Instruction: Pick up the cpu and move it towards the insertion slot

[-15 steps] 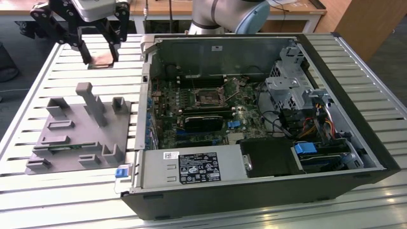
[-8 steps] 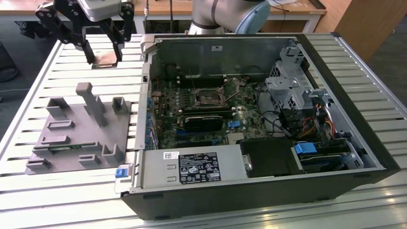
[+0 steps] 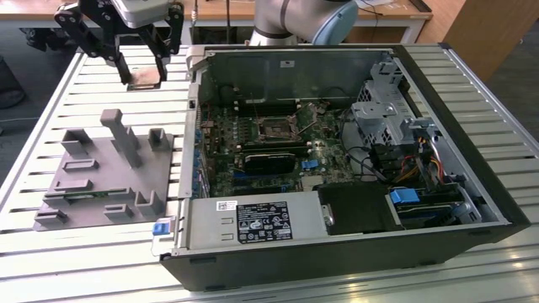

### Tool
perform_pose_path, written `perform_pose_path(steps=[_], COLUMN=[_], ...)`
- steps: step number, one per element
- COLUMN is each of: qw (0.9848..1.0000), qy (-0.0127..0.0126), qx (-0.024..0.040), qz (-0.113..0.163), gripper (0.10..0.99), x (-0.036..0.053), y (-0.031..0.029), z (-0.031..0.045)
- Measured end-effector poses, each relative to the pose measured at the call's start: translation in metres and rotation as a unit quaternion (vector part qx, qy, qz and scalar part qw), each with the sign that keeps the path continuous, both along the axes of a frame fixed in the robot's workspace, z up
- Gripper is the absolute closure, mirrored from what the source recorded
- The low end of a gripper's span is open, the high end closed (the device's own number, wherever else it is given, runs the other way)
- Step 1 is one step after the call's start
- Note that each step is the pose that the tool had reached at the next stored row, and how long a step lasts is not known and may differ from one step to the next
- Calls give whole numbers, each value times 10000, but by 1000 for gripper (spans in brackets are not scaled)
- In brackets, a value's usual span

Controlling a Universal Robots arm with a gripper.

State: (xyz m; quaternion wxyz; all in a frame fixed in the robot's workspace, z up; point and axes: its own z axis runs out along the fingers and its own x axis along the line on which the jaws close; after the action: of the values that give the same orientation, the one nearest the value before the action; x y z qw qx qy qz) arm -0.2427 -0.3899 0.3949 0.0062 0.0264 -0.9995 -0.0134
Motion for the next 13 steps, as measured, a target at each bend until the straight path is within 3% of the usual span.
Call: perform_pose_path(steps=[13], qw=[10000], qy=[9], qx=[0], qz=[0], gripper=[545], x=[171], y=[8], z=[0])
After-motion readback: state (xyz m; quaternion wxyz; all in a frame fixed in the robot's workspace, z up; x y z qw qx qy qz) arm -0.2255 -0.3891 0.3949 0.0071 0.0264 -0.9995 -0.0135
